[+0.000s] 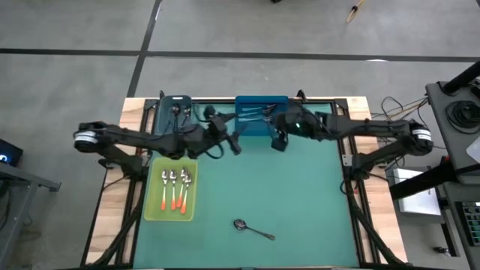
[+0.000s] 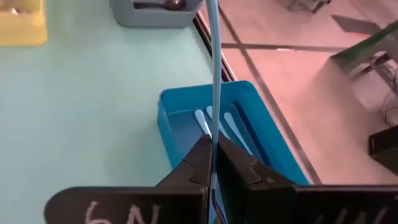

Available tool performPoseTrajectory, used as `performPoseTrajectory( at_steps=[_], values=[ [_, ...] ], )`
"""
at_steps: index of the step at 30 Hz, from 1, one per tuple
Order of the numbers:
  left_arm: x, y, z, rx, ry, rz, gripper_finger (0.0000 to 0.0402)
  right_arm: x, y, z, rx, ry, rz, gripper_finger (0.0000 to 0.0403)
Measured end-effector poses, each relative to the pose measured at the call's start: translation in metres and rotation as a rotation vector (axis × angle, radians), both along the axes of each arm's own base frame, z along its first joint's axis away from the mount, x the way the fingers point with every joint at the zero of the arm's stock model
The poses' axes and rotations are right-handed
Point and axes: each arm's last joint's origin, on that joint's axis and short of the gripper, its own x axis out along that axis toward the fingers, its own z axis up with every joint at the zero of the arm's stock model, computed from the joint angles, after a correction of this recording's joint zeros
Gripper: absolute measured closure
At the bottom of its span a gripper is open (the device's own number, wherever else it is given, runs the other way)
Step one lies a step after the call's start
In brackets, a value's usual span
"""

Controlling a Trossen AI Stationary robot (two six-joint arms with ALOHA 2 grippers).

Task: Sort silverware by color (type)
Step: Put the blue spoon into the dark blue bin

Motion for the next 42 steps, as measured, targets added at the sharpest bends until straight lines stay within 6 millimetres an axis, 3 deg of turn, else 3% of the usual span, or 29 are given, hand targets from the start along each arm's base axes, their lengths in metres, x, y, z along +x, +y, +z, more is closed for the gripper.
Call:
performPoseTrajectory(
  at_steps=[7, 18, 28, 42],
  values=[
    [-0.051, 0.004, 0.008, 0.086, -0.073, 0.031, 0.0205, 0.034, -0.044, 0.012, 0.078, 0.080, 0.109, 0.0396],
    [-0.108, 0.019, 0.007, 0.132, -0.137, 0.114, 0.0205, 0.072, -0.120, -0.013, 0.245, 0.396, 0.290, 0.0395],
    [-0.123, 0.018, -0.005, 0.130, -0.128, 0.117, 0.0205, 0.087, -0.162, -0.056, 0.307, 0.593, 0.356, 0.0395],
    [-0.124, 0.018, -0.006, 0.128, -0.129, 0.117, 0.0205, 0.109, -0.186, -0.095, 0.410, 0.660, 0.451, 0.0394]
  ],
)
